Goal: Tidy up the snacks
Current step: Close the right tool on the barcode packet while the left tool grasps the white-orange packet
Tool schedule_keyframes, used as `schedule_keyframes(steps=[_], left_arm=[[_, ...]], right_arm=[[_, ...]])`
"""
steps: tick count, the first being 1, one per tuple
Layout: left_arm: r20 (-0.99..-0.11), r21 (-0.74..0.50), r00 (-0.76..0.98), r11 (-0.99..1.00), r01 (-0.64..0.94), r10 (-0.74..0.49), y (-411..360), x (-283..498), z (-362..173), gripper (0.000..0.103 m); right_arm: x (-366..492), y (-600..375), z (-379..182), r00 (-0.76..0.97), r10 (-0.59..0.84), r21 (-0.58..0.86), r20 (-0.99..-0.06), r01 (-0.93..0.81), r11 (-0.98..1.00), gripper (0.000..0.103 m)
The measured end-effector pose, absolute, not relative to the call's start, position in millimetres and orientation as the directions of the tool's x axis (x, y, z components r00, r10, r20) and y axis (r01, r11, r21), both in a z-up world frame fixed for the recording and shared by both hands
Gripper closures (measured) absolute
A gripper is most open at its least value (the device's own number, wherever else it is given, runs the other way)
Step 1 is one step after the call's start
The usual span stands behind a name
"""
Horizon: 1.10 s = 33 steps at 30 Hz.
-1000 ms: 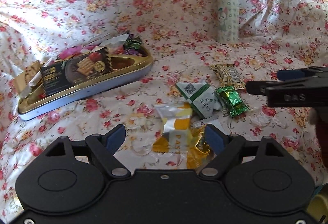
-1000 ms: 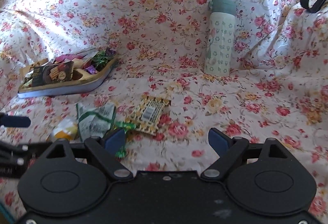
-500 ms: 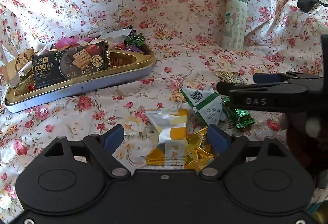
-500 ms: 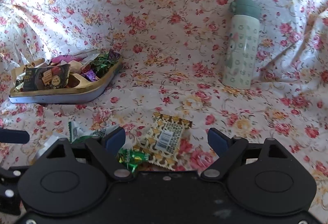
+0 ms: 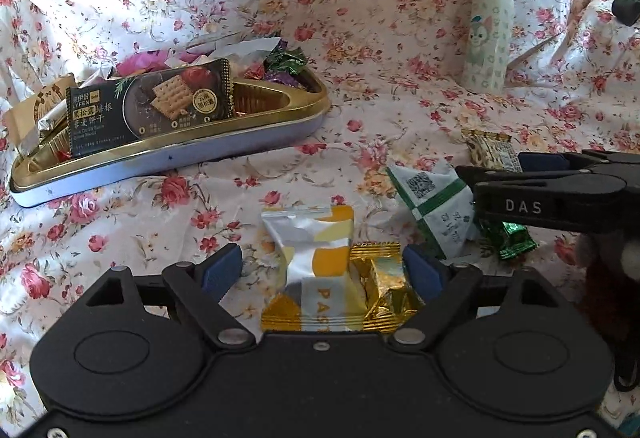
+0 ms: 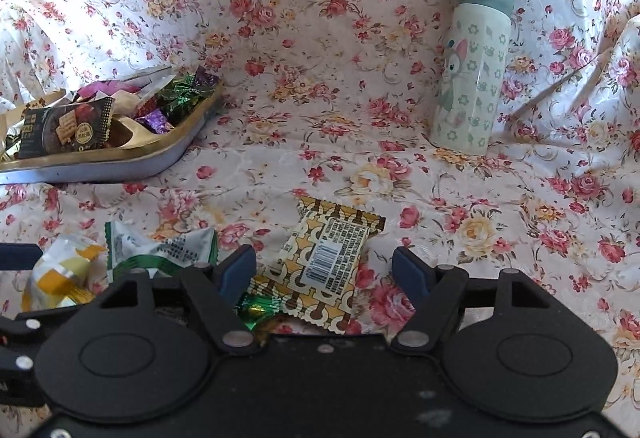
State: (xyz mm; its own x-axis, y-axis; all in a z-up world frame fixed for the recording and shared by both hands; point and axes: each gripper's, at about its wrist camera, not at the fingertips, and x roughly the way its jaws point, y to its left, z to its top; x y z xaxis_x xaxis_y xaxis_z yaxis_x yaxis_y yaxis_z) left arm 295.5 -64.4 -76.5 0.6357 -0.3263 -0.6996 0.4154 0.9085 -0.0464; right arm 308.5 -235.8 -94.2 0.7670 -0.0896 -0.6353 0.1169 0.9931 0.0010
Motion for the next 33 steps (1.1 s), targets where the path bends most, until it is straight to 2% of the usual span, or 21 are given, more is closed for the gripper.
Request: schedule_keyframes(steps=[5,9,14,21,27,33], left_arm=[[-0.7,0.013,0.662,0.922,0.387,-0.267,-63.2,301.7,-79.3,0.013],[-0.703,-0.025,0.658,0.933,0.359,-0.272,-51.3,307.5,-77.6,0.014],[-0.692,-0.134,0.638,0.928,0.347,-0.338,-32.7,311.2,-71.3,0.014],[-0.704,-0.137,0.648,0.95,0.279,-0.292,-22.4,320.4,-72.9,0.015],[-0.684,-0.231,0.65,0.944,0.237,-0.331,-2.9,324.2,-65.7,0.015],[-0.724,-0.126,0.654,0.974,0.187,-0.219,-6.4,331.8,-72.2,0.017]], right_arm=[[308.7,-235.4,-94.1,0.767,-0.096,-0.006,-0.635,0.12,0.993,0.026],[308.4,-235.2,-94.3,0.766,-0.1,-0.008,-0.634,0.123,0.992,0.026],[308.4,-234.9,-94.3,0.767,-0.099,-0.007,-0.633,0.123,0.992,0.026],[308.9,-236.3,-94.8,0.768,-0.099,-0.005,-0.633,0.124,0.992,0.026],[308.9,-236.3,-94.9,0.769,-0.098,-0.004,-0.632,0.123,0.992,0.026],[308.8,-236.4,-94.9,0.77,-0.098,-0.004,-0.63,0.123,0.992,0.026]])
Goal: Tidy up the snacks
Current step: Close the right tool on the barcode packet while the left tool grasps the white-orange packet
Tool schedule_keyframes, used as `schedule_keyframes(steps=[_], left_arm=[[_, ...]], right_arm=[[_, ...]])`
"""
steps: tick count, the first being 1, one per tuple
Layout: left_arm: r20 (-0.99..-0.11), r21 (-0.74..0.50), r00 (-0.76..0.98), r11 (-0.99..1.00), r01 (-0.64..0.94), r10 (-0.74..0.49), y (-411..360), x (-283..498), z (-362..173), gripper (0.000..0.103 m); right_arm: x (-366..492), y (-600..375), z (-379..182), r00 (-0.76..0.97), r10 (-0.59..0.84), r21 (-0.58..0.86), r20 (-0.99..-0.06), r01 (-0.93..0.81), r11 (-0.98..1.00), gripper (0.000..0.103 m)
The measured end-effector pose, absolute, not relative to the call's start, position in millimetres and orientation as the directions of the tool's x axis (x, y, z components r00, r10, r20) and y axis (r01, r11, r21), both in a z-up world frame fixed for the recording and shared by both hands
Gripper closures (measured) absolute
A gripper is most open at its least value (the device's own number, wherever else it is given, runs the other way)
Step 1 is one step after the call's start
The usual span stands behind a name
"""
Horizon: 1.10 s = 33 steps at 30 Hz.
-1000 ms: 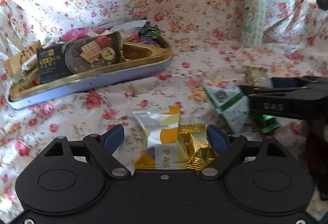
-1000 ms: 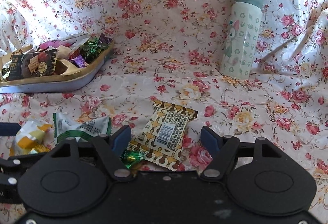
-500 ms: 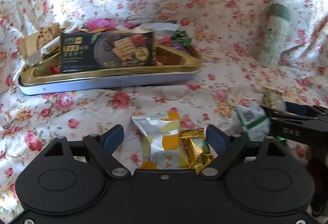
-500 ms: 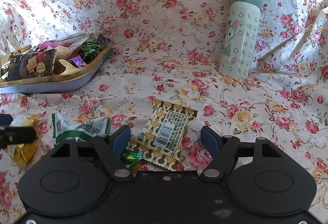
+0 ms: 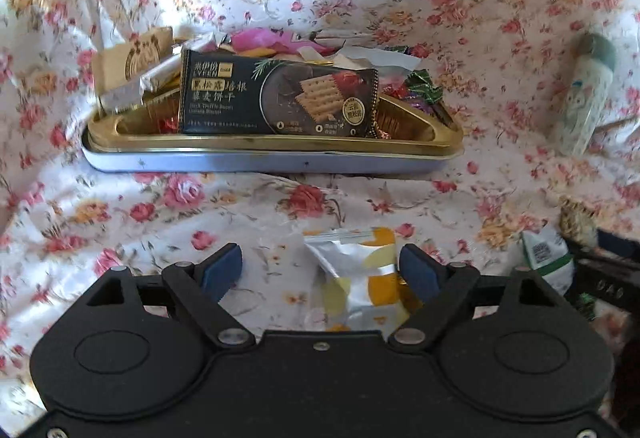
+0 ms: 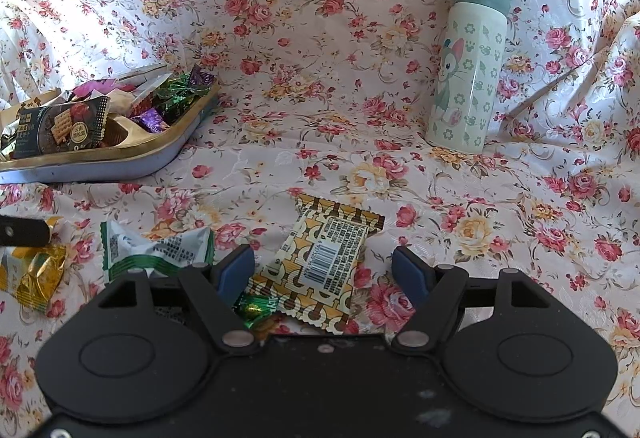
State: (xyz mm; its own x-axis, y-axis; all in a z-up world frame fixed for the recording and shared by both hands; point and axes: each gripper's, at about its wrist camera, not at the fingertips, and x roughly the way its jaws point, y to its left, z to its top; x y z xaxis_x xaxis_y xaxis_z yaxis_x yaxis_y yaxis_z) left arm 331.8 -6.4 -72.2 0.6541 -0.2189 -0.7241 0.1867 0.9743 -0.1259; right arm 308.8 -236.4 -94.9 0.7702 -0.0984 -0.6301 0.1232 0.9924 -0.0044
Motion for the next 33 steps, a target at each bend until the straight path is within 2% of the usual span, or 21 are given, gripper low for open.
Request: schedule_keyframes(steps=[5,16,25,33], left_arm=[[-0.722,-0.12,0.651,0.969,0.216,-0.235,-7.8,325.8,-72.8,0.016],[-0.713,-0.018,0.679,0.973,0.232,-0.175,-13.2,320.5,-78.3,0.018],[-0.689,-0.001,0.704,0.971,0.239,-0.174,-9.2,321.0,-80.5,0.025],[-0.662,-0.008,0.722,0.966,0.26,-0.2,-5.5,316.0,-82.7,0.029]], right_arm=[[308.7,-236.5,-94.8,0.772,-0.097,-0.004,-0.629,0.122,0.993,0.025],[308.7,-236.5,-94.7,0.773,-0.097,-0.004,-0.627,0.121,0.993,0.025],[308.2,-237.4,-95.1,0.774,-0.103,-0.005,-0.624,0.128,0.992,0.026],[305.8,-238.9,-95.1,0.779,-0.12,0.007,-0.615,0.158,0.987,0.04]])
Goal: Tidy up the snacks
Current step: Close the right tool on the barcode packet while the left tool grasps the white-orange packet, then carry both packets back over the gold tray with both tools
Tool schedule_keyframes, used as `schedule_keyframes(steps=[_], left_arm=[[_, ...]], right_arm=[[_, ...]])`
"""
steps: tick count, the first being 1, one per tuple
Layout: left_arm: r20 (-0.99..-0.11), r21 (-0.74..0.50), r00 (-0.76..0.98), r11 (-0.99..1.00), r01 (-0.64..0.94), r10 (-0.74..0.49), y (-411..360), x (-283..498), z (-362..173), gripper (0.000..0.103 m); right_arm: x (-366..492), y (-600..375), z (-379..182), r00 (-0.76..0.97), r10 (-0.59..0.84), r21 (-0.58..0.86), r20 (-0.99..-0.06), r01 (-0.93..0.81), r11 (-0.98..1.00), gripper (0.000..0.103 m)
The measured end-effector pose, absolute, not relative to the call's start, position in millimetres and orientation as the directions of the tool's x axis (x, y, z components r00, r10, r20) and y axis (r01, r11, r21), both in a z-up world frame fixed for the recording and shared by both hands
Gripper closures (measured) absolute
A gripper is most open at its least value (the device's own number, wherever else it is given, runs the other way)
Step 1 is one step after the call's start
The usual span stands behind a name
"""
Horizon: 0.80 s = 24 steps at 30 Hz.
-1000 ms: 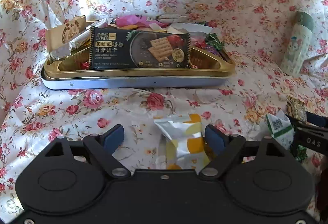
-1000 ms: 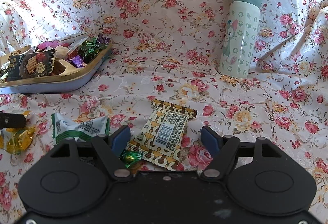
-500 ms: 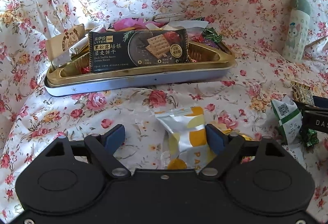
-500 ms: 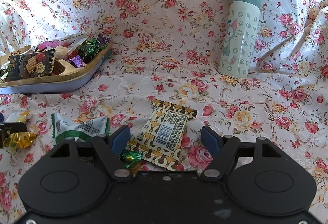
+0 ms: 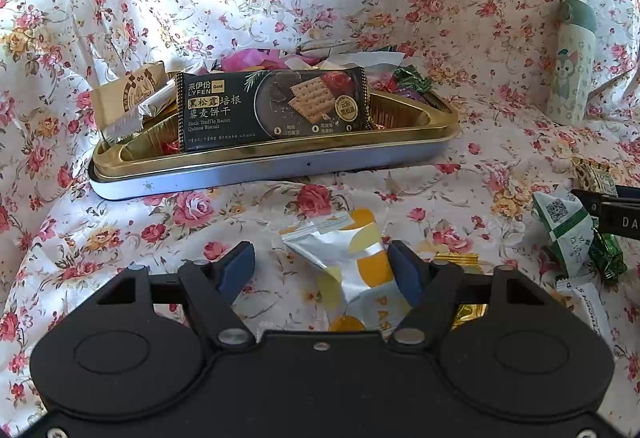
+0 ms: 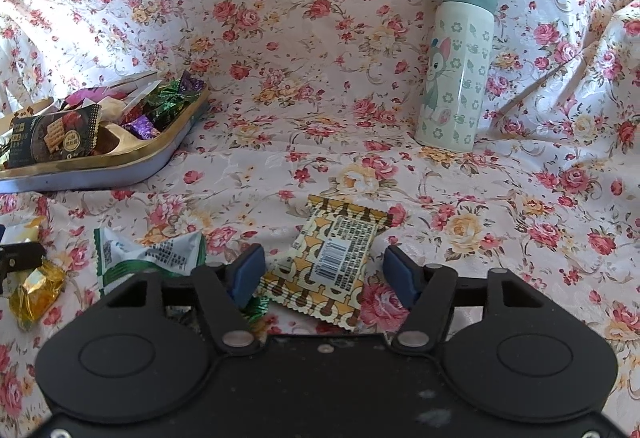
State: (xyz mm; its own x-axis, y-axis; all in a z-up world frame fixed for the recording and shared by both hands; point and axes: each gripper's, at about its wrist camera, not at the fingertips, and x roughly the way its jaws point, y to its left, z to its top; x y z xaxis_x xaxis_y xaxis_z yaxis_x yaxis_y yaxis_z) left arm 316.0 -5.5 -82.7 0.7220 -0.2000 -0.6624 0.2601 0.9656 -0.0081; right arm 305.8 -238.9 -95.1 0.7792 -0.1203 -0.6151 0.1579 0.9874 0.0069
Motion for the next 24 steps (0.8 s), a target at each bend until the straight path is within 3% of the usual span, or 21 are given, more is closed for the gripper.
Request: schedule_keyframes(steps=[5,11,17,24], left_arm=[[-0.654,-0.012,0.727,0.963,0.27,-0.212,-5.3,315.7,-83.8,0.029],[-0.647,-0.012,0.732,0.963,0.269,-0.212,-6.1,314.3,-84.9,0.03],[-0.634,-0.02,0.746,0.969,0.247,-0.203,-2.7,314.5,-85.5,0.037],[-0.618,-0.039,0.765,0.98,0.197,-0.179,6.8,313.9,-85.2,0.052]], right_arm=[[304.9,-241.4,-95.0,0.782,-0.129,0.022,-0.61,0.179,0.984,0.05],[302.2,-245.9,-94.5,0.788,-0.123,0.055,-0.603,0.195,0.979,0.053],[296.5,-258.6,-94.5,0.803,-0.108,0.142,-0.586,0.233,0.962,0.055],[279.3,-247.2,-76.4,0.768,-0.206,-0.021,-0.606,0.244,0.97,0.055]])
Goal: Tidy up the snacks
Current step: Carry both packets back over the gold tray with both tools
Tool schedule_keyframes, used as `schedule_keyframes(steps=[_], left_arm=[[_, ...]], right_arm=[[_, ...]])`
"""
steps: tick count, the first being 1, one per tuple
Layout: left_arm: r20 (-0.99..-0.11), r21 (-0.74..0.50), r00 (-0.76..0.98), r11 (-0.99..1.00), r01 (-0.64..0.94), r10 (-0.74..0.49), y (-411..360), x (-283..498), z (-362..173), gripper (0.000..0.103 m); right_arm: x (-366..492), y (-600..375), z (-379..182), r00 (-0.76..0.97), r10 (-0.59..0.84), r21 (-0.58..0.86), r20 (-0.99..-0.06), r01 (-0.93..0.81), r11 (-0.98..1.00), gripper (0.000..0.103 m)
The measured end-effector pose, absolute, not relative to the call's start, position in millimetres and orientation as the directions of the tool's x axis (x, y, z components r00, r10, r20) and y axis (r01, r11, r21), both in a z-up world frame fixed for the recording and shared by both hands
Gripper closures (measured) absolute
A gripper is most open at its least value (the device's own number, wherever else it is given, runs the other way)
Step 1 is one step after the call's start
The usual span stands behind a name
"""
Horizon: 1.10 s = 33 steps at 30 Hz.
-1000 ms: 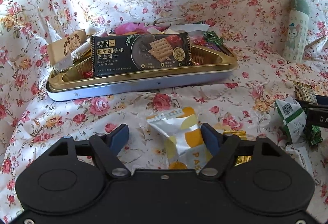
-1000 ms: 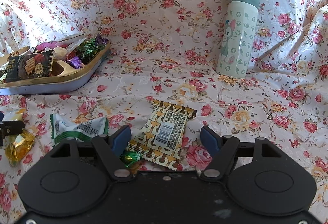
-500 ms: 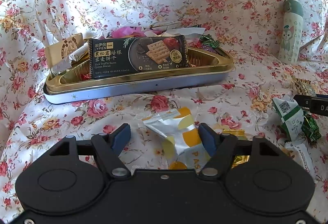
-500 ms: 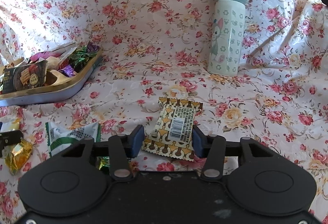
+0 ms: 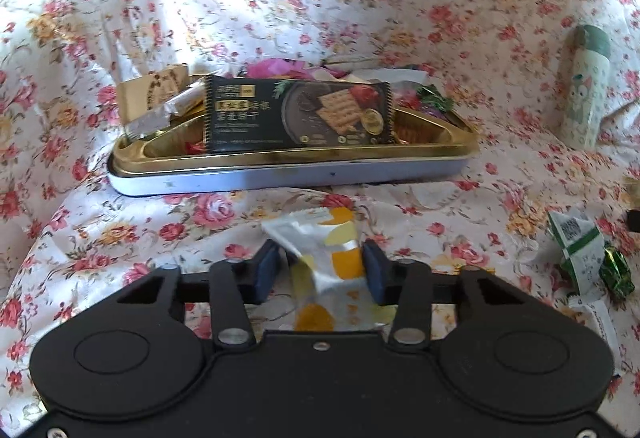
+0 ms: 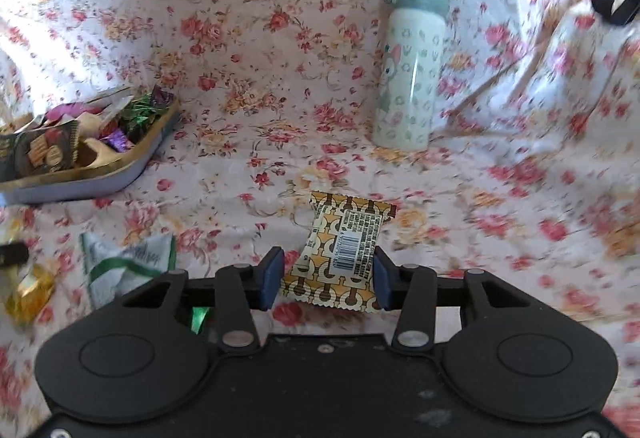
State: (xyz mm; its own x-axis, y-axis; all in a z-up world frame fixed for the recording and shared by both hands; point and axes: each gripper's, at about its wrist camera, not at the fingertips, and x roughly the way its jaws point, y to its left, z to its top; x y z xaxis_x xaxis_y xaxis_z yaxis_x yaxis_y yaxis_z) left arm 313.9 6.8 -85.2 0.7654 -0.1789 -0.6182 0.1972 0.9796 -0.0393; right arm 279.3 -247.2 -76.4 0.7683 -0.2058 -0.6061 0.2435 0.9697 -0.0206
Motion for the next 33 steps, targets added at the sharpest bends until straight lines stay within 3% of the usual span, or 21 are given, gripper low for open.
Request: schedule_keyframes(steps=[4,12,18,33], left_arm=[[-0.618,-0.026,0.767,0.979,0.2,-0.173,5.9,313.8,-85.2,0.053],[-0.616,-0.028,0.768,0.979,0.202,-0.176,8.1,314.2,-85.6,0.054],[-0.613,-0.041,0.77,0.98,0.195,-0.179,11.7,313.8,-85.3,0.057],[-0.61,-0.052,0.772,0.982,0.183,-0.176,13.9,313.1,-84.6,0.06]], right_arm=[[246.1,-254.7,-38.4,0.776,-0.236,-0.008,-0.585,0.285,0.958,0.055],[176.9,-255.9,20.1,0.804,-0.203,0.191,-0.559,0.364,0.912,0.055],[142.5,-208.4,33.8,0.829,-0.144,0.137,-0.54,0.256,0.957,0.055],[98.3,-164.7,38.3,0.846,-0.013,0.187,-0.533,0.133,0.973,0.055]])
